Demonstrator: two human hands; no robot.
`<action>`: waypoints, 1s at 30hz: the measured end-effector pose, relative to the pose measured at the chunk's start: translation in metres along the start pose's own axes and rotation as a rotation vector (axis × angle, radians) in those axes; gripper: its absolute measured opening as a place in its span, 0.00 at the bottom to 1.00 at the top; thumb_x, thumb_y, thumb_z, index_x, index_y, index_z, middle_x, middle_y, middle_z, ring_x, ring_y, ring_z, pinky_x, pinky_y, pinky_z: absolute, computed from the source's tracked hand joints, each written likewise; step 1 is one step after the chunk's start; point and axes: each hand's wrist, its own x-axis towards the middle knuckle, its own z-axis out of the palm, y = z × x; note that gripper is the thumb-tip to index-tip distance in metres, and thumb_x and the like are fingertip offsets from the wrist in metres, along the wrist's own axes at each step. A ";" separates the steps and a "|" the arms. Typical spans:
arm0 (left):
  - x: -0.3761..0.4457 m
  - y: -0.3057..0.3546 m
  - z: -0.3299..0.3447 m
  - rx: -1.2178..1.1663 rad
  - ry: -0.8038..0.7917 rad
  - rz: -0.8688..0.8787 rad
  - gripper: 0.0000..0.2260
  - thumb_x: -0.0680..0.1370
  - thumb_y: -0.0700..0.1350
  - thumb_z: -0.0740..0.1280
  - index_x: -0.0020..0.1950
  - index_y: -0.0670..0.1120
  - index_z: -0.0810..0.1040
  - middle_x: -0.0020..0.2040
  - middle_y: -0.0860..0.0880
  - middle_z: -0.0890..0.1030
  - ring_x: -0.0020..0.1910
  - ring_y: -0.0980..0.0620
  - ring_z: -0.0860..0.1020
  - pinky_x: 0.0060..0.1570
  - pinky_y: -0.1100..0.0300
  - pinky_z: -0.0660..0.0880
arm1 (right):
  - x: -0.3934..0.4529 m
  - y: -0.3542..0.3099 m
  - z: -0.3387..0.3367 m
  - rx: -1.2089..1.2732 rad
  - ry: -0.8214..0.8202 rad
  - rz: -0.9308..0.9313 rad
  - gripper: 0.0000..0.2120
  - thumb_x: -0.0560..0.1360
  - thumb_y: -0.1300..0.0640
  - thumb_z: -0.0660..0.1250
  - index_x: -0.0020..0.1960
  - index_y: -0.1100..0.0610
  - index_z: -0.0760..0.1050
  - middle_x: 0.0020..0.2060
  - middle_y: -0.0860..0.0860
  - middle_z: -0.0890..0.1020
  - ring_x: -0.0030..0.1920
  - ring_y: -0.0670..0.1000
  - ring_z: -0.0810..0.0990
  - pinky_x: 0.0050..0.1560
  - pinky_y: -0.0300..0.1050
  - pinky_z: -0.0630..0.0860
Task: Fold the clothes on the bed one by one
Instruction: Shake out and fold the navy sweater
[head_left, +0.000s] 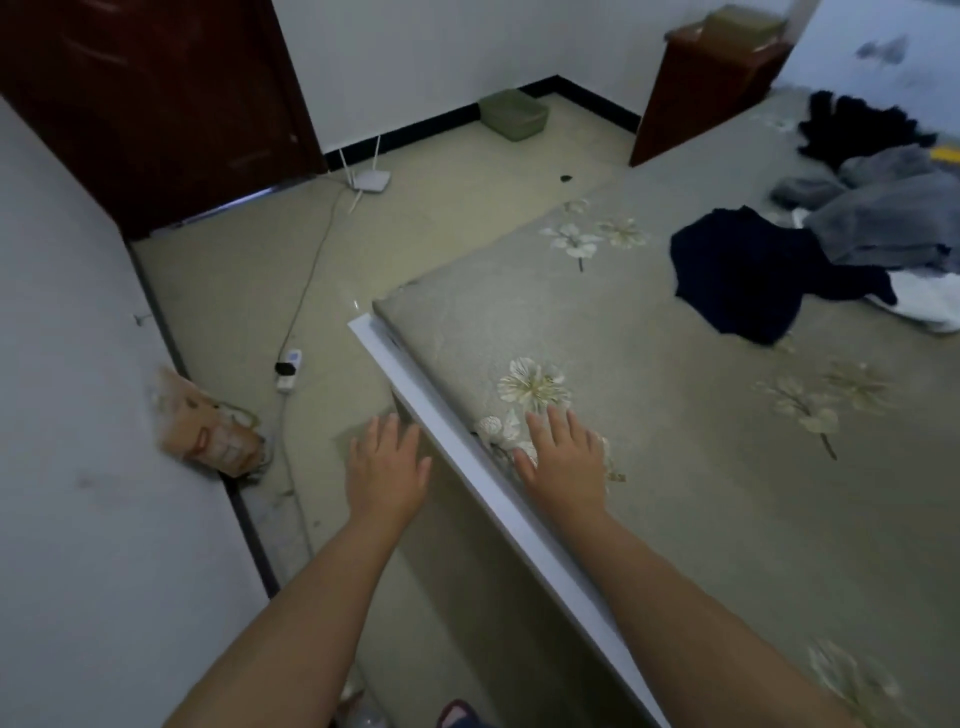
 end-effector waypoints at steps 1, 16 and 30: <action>0.011 -0.010 -0.004 0.001 0.003 -0.007 0.22 0.81 0.52 0.53 0.74 0.48 0.58 0.76 0.47 0.55 0.75 0.47 0.51 0.71 0.51 0.51 | 0.011 -0.010 0.001 0.009 0.002 0.001 0.26 0.79 0.44 0.51 0.74 0.53 0.55 0.74 0.55 0.57 0.75 0.55 0.53 0.72 0.51 0.50; 0.250 -0.089 -0.082 -0.015 0.070 -0.034 0.22 0.81 0.52 0.51 0.75 0.49 0.56 0.76 0.48 0.55 0.75 0.47 0.50 0.71 0.52 0.49 | 0.274 -0.107 -0.012 -0.017 -0.003 -0.068 0.26 0.80 0.45 0.48 0.75 0.54 0.54 0.75 0.55 0.56 0.75 0.56 0.52 0.72 0.51 0.50; 0.494 -0.285 -0.125 0.039 0.051 -0.176 0.22 0.81 0.52 0.51 0.74 0.50 0.56 0.76 0.50 0.53 0.75 0.47 0.49 0.72 0.51 0.49 | 0.540 -0.285 0.034 -0.079 -0.110 -0.215 0.26 0.80 0.45 0.49 0.75 0.53 0.53 0.75 0.54 0.54 0.75 0.54 0.51 0.72 0.49 0.50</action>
